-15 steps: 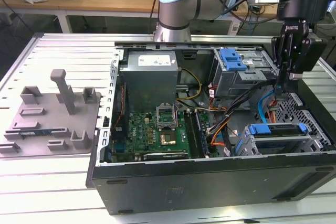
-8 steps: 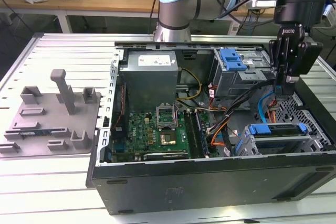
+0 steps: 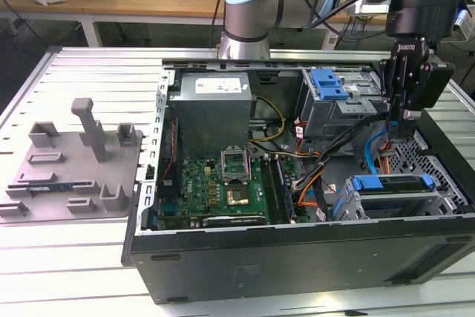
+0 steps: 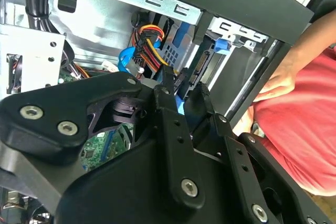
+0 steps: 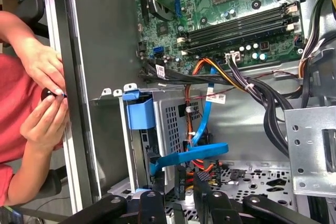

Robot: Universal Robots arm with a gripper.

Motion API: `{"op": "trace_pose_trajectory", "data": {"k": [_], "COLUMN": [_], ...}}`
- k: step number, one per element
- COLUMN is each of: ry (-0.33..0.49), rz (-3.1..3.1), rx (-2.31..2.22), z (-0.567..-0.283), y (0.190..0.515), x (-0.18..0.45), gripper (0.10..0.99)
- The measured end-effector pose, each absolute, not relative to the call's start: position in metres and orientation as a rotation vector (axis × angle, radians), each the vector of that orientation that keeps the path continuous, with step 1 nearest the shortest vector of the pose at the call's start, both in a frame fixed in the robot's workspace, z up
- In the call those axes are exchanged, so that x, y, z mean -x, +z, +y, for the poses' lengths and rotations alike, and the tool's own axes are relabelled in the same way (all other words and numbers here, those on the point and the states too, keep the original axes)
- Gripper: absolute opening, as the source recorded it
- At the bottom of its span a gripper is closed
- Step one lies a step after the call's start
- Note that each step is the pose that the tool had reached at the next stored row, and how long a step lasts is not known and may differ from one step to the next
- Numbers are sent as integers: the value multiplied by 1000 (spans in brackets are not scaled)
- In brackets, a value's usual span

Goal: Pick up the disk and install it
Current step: 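Insert the first disk wire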

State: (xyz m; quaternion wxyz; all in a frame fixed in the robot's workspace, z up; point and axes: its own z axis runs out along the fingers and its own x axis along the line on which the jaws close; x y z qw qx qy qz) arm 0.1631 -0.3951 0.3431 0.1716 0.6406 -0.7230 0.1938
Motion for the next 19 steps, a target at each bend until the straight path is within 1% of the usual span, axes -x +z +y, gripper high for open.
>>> {"op": "trace_pose_trajectory", "data": {"k": [17, 18, 19], "ry": [572, 573, 573], "rz": [-2066, -2067, -2067], "rx": [-1820, -1820, -1820], "z": [-395, -395, -395], "y": [339, 338, 338], "x": [-160, -159, -159], "gripper": [349, 333, 267]}}
